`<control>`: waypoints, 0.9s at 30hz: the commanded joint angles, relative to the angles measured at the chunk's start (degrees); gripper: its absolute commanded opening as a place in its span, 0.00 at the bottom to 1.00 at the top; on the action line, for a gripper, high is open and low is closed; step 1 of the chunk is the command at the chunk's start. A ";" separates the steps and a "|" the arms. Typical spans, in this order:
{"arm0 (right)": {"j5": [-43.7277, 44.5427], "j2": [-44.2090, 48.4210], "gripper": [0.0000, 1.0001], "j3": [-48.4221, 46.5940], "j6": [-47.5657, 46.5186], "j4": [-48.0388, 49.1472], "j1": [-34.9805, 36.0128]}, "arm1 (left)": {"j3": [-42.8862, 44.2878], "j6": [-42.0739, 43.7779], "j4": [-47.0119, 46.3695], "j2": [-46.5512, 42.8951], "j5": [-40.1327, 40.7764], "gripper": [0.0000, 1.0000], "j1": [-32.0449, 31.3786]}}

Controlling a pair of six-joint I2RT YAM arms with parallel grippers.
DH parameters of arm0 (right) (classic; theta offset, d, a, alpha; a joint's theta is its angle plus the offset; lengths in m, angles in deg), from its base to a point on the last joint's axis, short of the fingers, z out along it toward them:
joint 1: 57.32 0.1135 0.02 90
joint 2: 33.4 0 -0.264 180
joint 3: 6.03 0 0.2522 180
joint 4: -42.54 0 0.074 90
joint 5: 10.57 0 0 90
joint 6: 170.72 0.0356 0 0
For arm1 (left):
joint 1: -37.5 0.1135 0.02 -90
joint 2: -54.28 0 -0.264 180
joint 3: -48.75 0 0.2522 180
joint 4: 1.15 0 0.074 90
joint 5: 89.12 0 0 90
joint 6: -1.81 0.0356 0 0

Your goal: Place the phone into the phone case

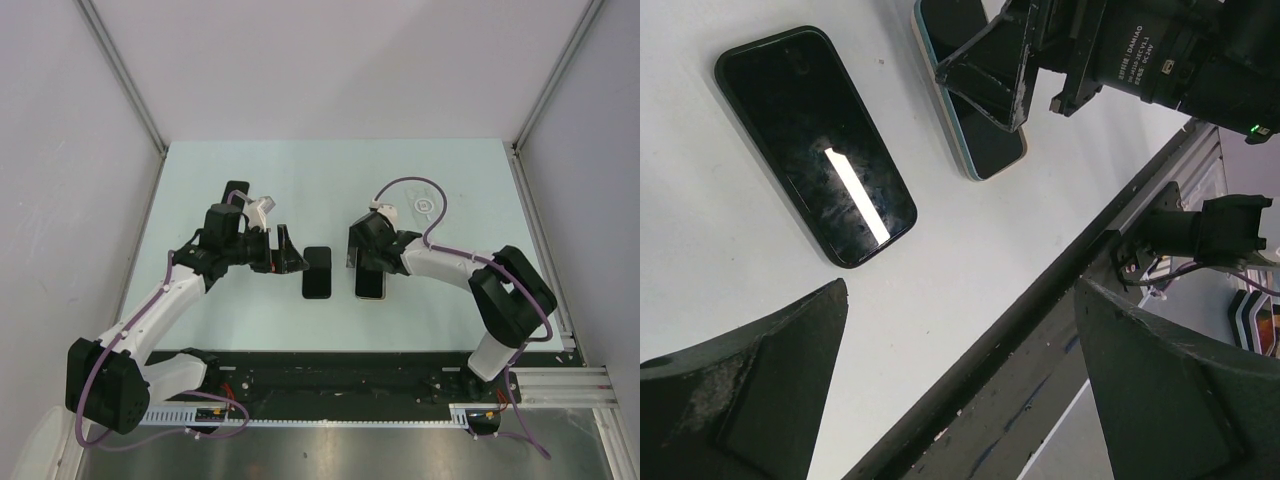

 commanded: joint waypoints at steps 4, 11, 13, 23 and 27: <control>3.31 2.69 1.00 -2.18 -0.39 -2.82 0.21 | 0.30 0.16 -1.28 -0.59 -1.31 0.98 0.35; -0.20 0.84 1.00 -2.10 -0.57 -2.30 0.03 | 0.30 0.16 -1.28 -0.33 -1.31 0.98 0.43; -0.21 0.05 1.00 -2.10 -0.22 -2.39 0.12 | 0.30 0.16 -1.28 -0.42 -1.23 0.98 0.35; -0.73 -1.71 1.00 -2.18 -0.57 -3.53 -0.41 | 0.30 0.16 -1.28 -0.33 -1.23 0.98 0.43; -1.00 -1.97 0.98 -2.10 -0.57 -3.79 -0.41 | 0.30 0.16 -1.28 -0.33 -1.31 0.98 0.43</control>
